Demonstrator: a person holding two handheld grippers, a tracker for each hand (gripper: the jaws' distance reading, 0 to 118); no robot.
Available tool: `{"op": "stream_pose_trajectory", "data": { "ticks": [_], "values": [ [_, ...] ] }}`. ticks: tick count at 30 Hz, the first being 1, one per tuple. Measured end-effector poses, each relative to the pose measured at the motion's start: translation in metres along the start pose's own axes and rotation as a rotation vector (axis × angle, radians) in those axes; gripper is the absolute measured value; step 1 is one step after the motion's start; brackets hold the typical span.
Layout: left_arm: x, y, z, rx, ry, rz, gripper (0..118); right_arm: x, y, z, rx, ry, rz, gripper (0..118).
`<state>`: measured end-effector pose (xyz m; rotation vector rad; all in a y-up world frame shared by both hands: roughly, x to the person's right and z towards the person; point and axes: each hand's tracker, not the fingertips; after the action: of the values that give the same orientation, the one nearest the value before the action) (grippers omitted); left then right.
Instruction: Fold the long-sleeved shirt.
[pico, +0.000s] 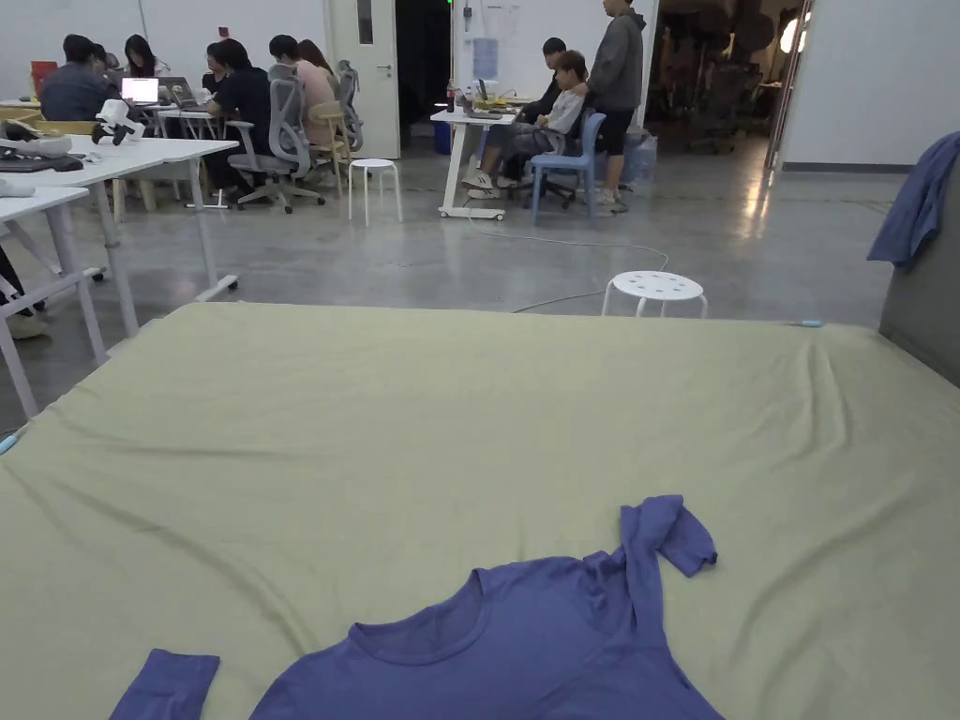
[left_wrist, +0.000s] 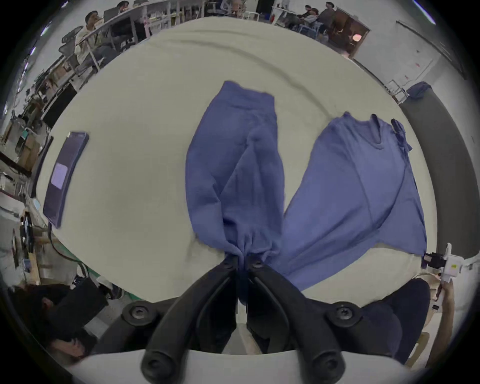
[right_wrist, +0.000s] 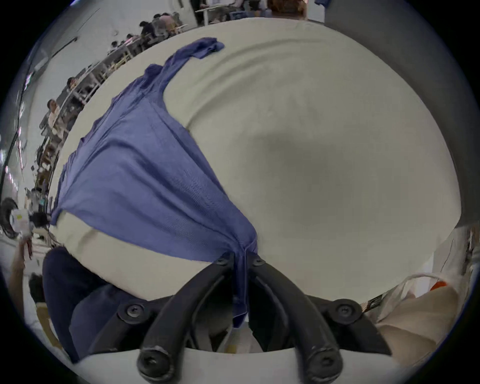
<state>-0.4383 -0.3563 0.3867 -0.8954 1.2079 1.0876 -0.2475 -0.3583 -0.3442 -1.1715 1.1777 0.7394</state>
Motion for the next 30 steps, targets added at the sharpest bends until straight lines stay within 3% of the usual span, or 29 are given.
{"op": "stream_pose_trajectory", "data": {
  "ticks": [1, 2, 3, 4, 5, 8, 12, 14, 15, 16, 17, 18, 21, 30],
  "values": [
    [-0.002, -0.002, -0.005, -0.010, -0.003, 0.014, 10, 0.008, 0.007, -0.004, 0.000, 0.010, -0.023, 23],
    [-0.008, -0.005, -0.013, -0.015, -0.008, 0.026, 27, 0.009, 0.006, -0.002, 0.000, 0.024, -0.044, 43],
    [-0.010, -0.007, -0.014, -0.017, -0.013, 0.038, 54, 0.009, 0.007, 0.002, 0.002, 0.013, -0.044, 70],
    [-0.011, -0.007, -0.009, 0.004, -0.014, 0.049, 100, 0.008, 0.008, 0.007, -0.004, -0.030, -0.039, 92],
    [-0.011, -0.007, -0.003, 0.026, -0.023, 0.052, 118, 0.007, 0.009, 0.013, -0.010, -0.104, -0.022, 92],
    [0.004, -0.019, 0.049, 0.167, -0.084, 0.045, 115, -0.002, 0.004, 0.064, 0.157, -0.098, 0.043, 92],
    [0.025, -0.024, 0.091, 0.252, -0.220, 0.011, 115, -0.016, -0.006, 0.123, 0.345, -0.008, -0.031, 92],
    [0.055, -0.044, 0.107, 0.182, -0.264, -0.006, 109, -0.026, -0.013, 0.144, 0.376, 0.036, -0.096, 91],
    [0.067, -0.050, 0.109, 0.137, -0.255, -0.047, 89, -0.031, -0.018, 0.147, 0.379, 0.075, -0.116, 82],
    [0.082, -0.058, 0.110, 0.126, -0.240, -0.090, 24, -0.037, -0.022, 0.149, 0.392, 0.102, -0.134, 49],
    [0.096, -0.065, 0.108, 0.125, -0.231, -0.139, 0, -0.041, -0.024, 0.146, 0.401, 0.115, -0.145, 9],
    [0.106, -0.068, 0.105, 0.140, -0.217, -0.154, 0, -0.048, -0.026, 0.142, 0.391, 0.101, -0.132, 0],
    [0.139, -0.064, 0.101, 0.076, -0.304, -0.202, 0, -0.076, -0.027, 0.137, 0.345, 0.077, -0.038, 0],
    [0.177, -0.010, 0.105, 0.133, -0.284, -0.291, 0, -0.086, -0.026, 0.113, 0.283, 0.072, 0.005, 0]
  ]
}}
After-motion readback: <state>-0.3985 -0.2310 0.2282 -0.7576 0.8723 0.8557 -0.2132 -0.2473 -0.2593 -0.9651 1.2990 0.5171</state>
